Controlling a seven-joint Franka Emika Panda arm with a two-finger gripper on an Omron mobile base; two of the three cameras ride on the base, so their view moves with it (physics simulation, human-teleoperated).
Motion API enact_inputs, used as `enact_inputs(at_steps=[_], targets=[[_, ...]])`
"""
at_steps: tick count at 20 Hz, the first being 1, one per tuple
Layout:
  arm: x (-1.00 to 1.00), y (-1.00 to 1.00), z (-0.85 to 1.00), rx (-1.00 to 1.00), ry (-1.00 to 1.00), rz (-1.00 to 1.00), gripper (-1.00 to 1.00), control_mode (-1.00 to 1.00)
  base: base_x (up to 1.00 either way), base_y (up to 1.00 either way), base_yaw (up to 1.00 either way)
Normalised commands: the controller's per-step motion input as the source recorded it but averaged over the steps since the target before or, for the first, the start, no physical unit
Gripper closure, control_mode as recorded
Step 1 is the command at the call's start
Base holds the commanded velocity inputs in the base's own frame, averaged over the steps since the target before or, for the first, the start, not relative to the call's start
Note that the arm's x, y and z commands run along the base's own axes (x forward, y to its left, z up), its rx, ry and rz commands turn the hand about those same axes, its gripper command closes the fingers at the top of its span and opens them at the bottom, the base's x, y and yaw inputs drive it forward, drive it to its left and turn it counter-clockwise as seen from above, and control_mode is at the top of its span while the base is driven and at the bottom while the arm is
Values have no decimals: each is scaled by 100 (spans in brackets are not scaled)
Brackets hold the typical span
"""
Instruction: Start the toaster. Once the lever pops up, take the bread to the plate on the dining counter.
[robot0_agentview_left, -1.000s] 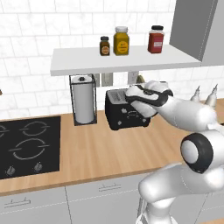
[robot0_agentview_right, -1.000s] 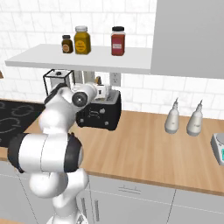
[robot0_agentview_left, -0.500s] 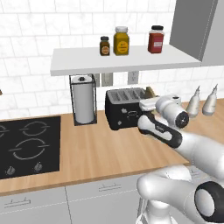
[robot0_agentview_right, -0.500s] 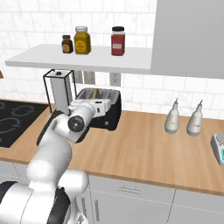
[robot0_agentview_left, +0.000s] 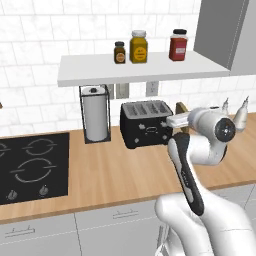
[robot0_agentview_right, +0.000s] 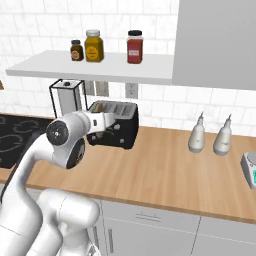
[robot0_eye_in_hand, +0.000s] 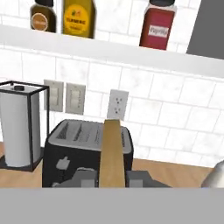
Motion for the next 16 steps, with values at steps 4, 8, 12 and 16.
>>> enact_inputs(at_steps=[4,8,12,16], targets=[[-100,0,42,-8,35,0,100,-100,0,0,0],[-99,0,27,-10,35,0,100,-100,0,0,0],[-88,0,5,-7,25,0,100,-100,0,0,0],[-23,0,0,-1,4,0,100,100,-72,0,-6]])
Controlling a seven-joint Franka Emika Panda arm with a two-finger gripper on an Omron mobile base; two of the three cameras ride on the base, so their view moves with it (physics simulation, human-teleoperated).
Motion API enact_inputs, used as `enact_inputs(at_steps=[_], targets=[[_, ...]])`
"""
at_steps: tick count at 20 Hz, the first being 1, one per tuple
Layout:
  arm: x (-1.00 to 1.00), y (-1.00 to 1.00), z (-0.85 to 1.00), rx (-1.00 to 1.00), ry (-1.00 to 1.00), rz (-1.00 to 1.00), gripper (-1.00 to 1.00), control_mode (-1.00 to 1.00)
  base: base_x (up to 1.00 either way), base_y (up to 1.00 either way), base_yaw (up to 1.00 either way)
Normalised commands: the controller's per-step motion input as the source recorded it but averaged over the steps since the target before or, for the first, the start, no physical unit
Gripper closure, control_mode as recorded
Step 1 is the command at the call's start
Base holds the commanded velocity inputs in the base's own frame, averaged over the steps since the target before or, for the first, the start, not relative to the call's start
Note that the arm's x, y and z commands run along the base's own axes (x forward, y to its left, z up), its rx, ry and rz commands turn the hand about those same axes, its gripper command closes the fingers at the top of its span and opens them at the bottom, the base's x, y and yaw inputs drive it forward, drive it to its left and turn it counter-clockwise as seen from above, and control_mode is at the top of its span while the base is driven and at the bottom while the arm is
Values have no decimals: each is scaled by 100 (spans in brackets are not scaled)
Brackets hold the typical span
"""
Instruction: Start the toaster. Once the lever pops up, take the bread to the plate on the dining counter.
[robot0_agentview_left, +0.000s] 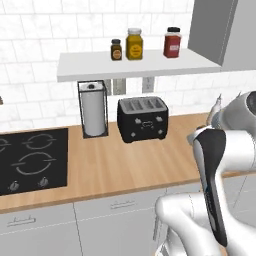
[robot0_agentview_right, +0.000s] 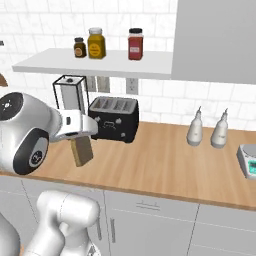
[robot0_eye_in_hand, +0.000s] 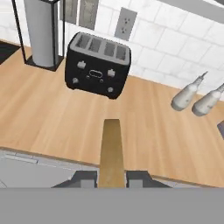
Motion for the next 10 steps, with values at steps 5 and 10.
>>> enact_inputs(at_steps=[5,10], targets=[[0,0,0,0,0,0,100,100,-95,-32,-45],[0,0,0,0,0,0,100,100,-45,-8,-76]])
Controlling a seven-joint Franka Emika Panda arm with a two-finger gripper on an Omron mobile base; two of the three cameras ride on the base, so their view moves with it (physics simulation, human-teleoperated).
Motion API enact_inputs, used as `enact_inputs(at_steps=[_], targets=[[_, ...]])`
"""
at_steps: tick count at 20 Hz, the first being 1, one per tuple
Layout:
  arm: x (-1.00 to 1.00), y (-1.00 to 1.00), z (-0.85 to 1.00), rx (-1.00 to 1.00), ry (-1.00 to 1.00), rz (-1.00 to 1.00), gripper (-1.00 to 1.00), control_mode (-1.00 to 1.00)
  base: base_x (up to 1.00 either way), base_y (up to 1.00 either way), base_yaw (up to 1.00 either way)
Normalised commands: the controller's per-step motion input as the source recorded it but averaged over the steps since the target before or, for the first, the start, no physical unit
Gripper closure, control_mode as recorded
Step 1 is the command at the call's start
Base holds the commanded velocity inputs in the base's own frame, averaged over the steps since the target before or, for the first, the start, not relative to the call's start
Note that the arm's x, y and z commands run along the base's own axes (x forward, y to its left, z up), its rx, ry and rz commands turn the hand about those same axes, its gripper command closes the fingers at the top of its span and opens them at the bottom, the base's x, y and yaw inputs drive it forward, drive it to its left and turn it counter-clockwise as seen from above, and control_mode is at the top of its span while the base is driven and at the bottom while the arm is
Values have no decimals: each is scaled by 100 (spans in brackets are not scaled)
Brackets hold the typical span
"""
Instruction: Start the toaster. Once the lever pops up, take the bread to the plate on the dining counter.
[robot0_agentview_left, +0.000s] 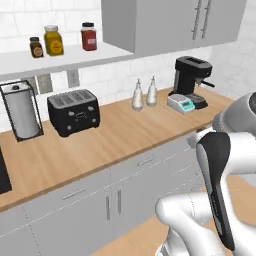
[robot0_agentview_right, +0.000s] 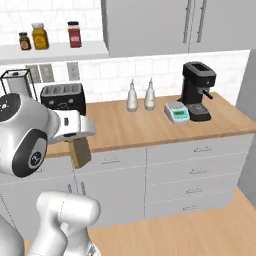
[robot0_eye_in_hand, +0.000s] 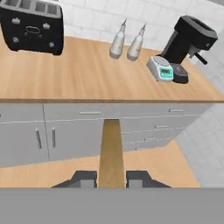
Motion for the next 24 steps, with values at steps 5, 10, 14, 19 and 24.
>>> enact_inputs(at_steps=[5,10,14,19,24], targets=[[0,0,0,0,0,0,100,100,-6,0,-91],[0,0,0,0,0,0,100,100,0,0,-99],[0,0,0,0,0,0,100,100,0,0,-100],[0,0,0,0,0,0,100,100,0,0,-100],[0,0,0,0,0,0,100,100,0,0,-100]])
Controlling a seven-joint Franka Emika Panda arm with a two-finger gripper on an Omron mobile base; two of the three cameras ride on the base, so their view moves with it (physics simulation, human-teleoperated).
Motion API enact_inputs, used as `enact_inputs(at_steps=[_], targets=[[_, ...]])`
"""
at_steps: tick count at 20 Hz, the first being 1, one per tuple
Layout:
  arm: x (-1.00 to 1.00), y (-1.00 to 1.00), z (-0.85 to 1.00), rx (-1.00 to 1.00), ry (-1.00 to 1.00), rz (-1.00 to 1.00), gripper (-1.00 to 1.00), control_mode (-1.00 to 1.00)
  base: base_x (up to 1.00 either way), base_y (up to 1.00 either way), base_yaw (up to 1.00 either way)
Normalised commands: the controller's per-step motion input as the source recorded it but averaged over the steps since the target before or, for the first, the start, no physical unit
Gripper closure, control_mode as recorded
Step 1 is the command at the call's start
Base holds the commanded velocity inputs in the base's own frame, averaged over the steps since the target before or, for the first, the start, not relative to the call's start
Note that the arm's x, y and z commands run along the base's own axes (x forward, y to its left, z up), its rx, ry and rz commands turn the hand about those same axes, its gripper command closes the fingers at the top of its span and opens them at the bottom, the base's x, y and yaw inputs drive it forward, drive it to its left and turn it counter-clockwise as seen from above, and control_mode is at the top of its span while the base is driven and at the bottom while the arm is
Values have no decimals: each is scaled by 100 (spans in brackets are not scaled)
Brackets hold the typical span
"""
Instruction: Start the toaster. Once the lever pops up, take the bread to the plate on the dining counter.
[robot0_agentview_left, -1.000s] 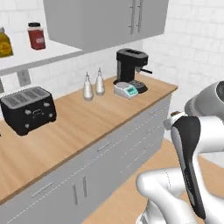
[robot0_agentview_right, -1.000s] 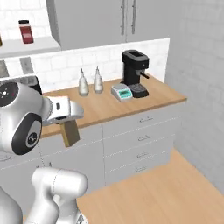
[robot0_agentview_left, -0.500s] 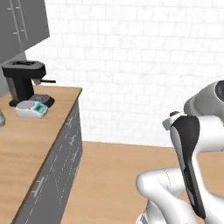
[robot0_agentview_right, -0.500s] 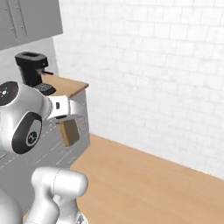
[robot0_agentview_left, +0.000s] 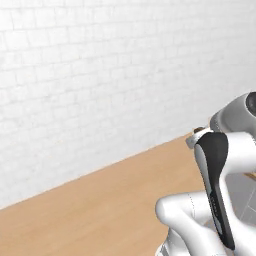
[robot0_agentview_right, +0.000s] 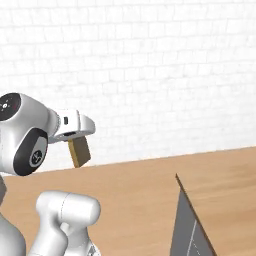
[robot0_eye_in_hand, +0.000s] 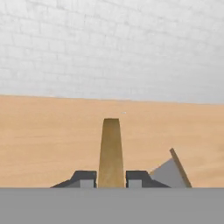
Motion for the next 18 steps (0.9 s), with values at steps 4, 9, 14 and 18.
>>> enact_inputs(at_steps=[4,9,14,18], targets=[[0,0,0,0,0,0,100,100,0,0,-98],[0,0,0,0,0,0,100,100,3,15,-84],[0,0,0,0,0,0,100,100,29,64,-67],[0,0,0,0,0,0,100,100,60,100,-54]])
